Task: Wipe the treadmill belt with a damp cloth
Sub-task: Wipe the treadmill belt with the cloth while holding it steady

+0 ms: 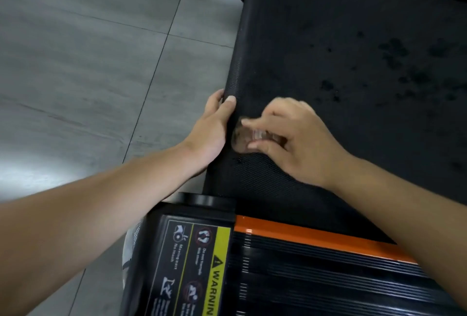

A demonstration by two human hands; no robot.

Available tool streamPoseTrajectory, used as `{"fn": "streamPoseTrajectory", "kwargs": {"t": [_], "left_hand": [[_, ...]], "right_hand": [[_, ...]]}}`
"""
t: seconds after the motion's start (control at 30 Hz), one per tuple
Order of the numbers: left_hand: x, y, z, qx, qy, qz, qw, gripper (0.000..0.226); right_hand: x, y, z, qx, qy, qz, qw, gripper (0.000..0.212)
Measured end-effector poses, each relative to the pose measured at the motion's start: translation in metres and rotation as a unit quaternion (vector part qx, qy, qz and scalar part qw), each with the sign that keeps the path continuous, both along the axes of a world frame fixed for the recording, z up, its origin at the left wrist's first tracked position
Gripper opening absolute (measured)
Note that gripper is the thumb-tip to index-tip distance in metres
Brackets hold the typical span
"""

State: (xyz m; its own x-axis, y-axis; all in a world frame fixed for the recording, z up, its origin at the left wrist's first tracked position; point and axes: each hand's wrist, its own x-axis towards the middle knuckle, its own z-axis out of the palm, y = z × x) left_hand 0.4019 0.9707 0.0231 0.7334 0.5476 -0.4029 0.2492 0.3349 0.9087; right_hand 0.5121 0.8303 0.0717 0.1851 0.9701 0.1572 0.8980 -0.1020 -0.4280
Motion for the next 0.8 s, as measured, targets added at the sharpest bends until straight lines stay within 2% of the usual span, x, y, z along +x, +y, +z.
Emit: {"fn": "streamPoseTrajectory", "kwargs": {"t": [0.1, 0.13, 0.23, 0.3, 0.43, 0.47, 0.6, 0.67, 0.73, 0.8], "left_hand": [[-0.001, 0.003, 0.004, 0.047, 0.022, -0.007, 0.999, 0.035], [-0.001, 0.004, 0.007, 0.062, 0.030, -0.012, 0.998, 0.034], [0.009, 0.016, 0.013, 0.155, 0.050, -0.049, 0.985, 0.041], [0.027, 0.026, 0.020, 0.221, 0.052, -0.072, 0.971, 0.047], [0.085, 0.042, 0.036, 0.318, 0.081, -0.109, 0.938, 0.052], [0.098, 0.044, 0.040, 0.334, 0.096, -0.123, 0.929, 0.053], [0.123, 0.046, 0.039, 0.362, 0.128, -0.112, 0.917, 0.052], [0.123, 0.044, 0.035, 0.365, 0.122, -0.092, 0.919, 0.052], [0.123, 0.043, 0.031, 0.383, 0.130, -0.099, 0.909, 0.054], [0.123, 0.043, 0.030, 0.429, 0.159, -0.120, 0.881, 0.057]], "right_hand": [[0.037, 0.026, -0.006, 0.048, -0.011, -0.184, 0.982, 0.030], [0.038, 0.021, -0.007, 0.050, -0.010, -0.203, 0.978, 0.030], [0.016, -0.010, -0.006, 0.025, -0.001, -0.106, 0.994, 0.036], [0.032, -0.011, -0.003, 0.018, -0.009, -0.085, 0.996, 0.037], [0.112, 0.053, 0.000, 0.040, -0.035, -0.264, 0.963, 0.030], [0.122, 0.061, -0.002, 0.036, -0.030, -0.279, 0.959, 0.028], [0.103, 0.039, -0.006, 0.047, 0.012, -0.152, 0.987, 0.022], [0.115, 0.039, -0.004, 0.040, 0.015, -0.126, 0.991, 0.027], [0.147, 0.065, -0.003, 0.051, -0.021, -0.188, 0.981, 0.031], [0.175, 0.093, -0.004, 0.051, -0.025, -0.288, 0.956, 0.027]]}}
